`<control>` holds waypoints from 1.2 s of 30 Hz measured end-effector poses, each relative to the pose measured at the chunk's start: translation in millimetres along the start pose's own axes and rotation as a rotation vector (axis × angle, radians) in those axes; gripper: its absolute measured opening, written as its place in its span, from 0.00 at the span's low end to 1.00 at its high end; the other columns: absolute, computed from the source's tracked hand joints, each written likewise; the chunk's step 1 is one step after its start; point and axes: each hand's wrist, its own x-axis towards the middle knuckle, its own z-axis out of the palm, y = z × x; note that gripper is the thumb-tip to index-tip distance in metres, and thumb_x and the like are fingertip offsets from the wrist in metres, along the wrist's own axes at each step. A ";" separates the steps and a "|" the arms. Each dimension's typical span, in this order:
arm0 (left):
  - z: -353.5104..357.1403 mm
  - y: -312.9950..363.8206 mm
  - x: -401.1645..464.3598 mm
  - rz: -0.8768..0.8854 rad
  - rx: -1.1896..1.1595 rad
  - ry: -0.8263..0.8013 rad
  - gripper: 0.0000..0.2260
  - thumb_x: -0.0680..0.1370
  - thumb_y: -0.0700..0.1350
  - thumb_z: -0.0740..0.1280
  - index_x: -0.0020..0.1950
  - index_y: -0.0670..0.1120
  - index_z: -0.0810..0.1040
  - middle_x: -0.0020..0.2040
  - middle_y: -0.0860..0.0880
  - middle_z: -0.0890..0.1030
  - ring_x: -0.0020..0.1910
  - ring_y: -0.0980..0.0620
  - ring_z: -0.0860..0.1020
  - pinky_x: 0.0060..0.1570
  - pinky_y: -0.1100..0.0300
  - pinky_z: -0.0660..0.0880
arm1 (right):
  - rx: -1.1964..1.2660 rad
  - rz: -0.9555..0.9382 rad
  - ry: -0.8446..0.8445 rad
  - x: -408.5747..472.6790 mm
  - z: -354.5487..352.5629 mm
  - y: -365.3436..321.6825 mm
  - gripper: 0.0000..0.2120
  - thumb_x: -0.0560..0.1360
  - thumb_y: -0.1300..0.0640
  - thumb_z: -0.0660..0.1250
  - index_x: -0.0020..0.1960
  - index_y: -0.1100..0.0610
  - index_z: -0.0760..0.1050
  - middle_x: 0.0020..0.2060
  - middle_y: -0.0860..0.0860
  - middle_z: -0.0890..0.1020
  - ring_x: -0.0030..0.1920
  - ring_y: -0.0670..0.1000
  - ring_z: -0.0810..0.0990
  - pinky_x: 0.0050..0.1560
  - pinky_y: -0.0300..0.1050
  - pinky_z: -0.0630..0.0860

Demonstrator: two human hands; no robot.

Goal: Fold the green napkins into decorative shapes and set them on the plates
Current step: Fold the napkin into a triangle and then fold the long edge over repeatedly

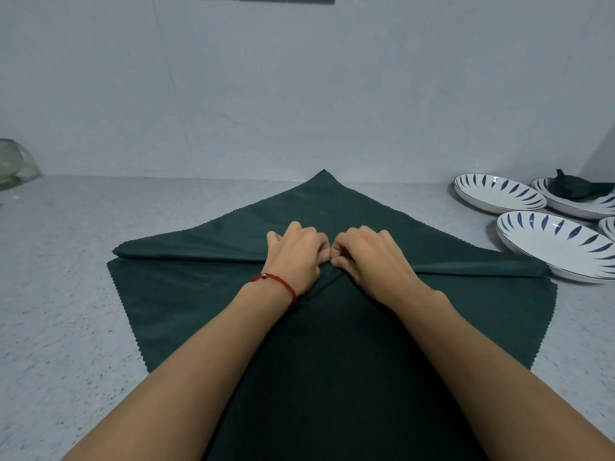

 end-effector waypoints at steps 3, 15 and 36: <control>-2.8 -3.5 1.9 -0.073 -0.165 -0.014 0.01 0.79 0.46 0.67 0.48 0.52 0.77 0.40 0.55 0.77 0.52 0.52 0.69 0.51 0.52 0.61 | 0.056 0.056 -0.035 4.1 0.3 1.2 0.06 0.80 0.50 0.65 0.45 0.50 0.74 0.42 0.45 0.75 0.48 0.50 0.71 0.51 0.51 0.69; 1.6 6.3 -1.9 0.048 0.113 0.087 0.07 0.79 0.43 0.64 0.45 0.52 0.79 0.43 0.55 0.69 0.52 0.50 0.69 0.45 0.55 0.58 | 0.135 0.116 0.053 4.4 2.9 7.1 0.04 0.77 0.49 0.70 0.46 0.47 0.76 0.37 0.43 0.78 0.46 0.48 0.72 0.50 0.49 0.63; 12.7 4.3 -4.6 -0.034 0.112 0.098 0.04 0.80 0.45 0.61 0.54 0.52 0.74 0.53 0.52 0.72 0.56 0.49 0.69 0.51 0.52 0.61 | 0.032 0.049 0.048 5.1 7.2 8.4 0.07 0.80 0.50 0.66 0.44 0.49 0.77 0.41 0.45 0.74 0.46 0.50 0.69 0.48 0.50 0.66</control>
